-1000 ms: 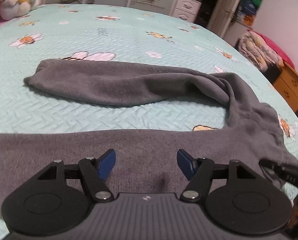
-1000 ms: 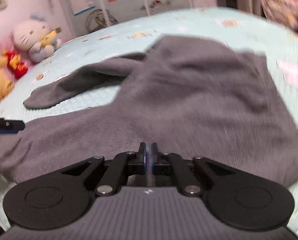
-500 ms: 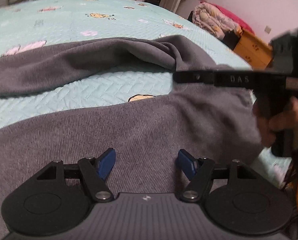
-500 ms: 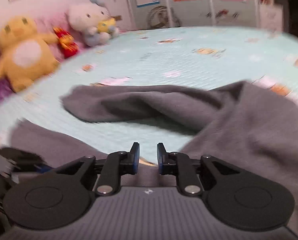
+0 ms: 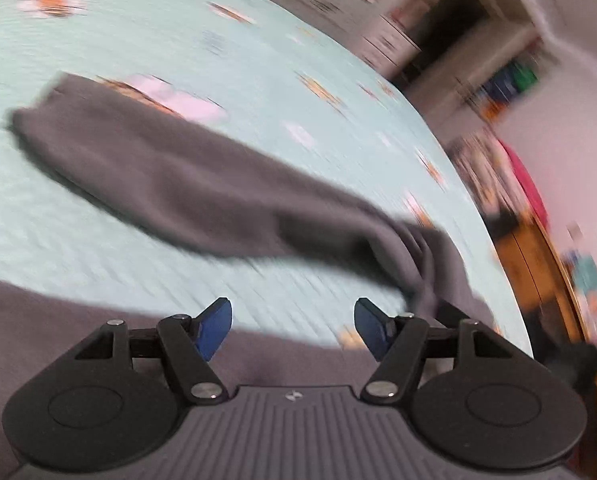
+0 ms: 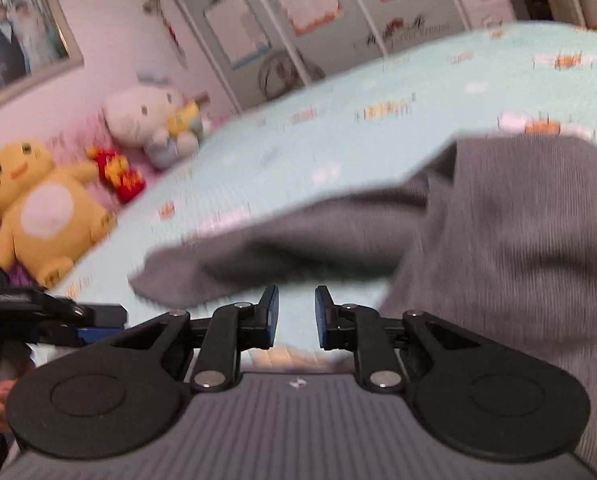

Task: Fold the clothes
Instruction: 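Grasp the other grey sleeve cuff with the left tool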

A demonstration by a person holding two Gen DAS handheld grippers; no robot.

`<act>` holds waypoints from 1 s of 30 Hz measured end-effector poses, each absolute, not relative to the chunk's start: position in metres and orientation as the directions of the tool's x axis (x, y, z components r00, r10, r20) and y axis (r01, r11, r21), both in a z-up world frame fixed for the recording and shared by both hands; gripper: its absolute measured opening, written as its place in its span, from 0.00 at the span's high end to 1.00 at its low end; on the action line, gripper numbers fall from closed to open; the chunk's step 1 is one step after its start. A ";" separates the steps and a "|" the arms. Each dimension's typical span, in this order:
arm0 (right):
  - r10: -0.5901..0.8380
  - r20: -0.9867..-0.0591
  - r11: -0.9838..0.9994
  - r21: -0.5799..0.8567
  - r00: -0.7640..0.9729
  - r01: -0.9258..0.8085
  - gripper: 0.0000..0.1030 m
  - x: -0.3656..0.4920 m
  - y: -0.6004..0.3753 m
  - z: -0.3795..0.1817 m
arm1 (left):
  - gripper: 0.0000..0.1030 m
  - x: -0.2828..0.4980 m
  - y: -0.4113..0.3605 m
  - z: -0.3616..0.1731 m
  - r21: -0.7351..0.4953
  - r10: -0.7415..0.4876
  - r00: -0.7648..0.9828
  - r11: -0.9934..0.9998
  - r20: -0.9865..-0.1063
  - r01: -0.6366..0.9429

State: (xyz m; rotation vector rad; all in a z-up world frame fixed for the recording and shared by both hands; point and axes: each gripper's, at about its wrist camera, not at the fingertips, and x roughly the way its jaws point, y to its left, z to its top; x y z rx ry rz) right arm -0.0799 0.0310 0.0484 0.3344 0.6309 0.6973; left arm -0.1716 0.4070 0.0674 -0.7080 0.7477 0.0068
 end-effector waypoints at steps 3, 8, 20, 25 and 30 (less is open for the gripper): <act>0.697 -0.389 0.700 0.552 0.602 -0.453 0.66 -0.060 0.037 0.058 | 0.32 -0.168 0.443 0.068 -0.614 -0.144 0.759 0.691 -0.635 -0.383; 0.806 -0.285 0.561 0.647 0.519 -0.516 0.63 -0.029 0.073 0.054 | 0.32 -0.158 0.490 0.077 -0.652 -0.039 0.781 0.578 -0.624 -0.492; 0.987 -0.075 0.126 0.913 0.142 -0.389 0.35 0.016 0.096 -0.055 | 0.40 -0.098 0.547 0.075 -0.452 0.139 0.699 0.671 -0.701 -0.587; 0.993 -0.015 0.059 0.923 0.117 -0.381 0.34 0.020 0.092 -0.058 | 0.38 -0.072 0.543 0.060 -0.352 0.164 0.629 0.710 -0.760 -0.610; 0.994 -0.002 0.044 0.928 0.112 -0.371 0.34 0.020 0.093 -0.058 | 0.33 -0.056 0.551 0.053 -0.245 0.269 0.547 0.680 -0.793 -0.691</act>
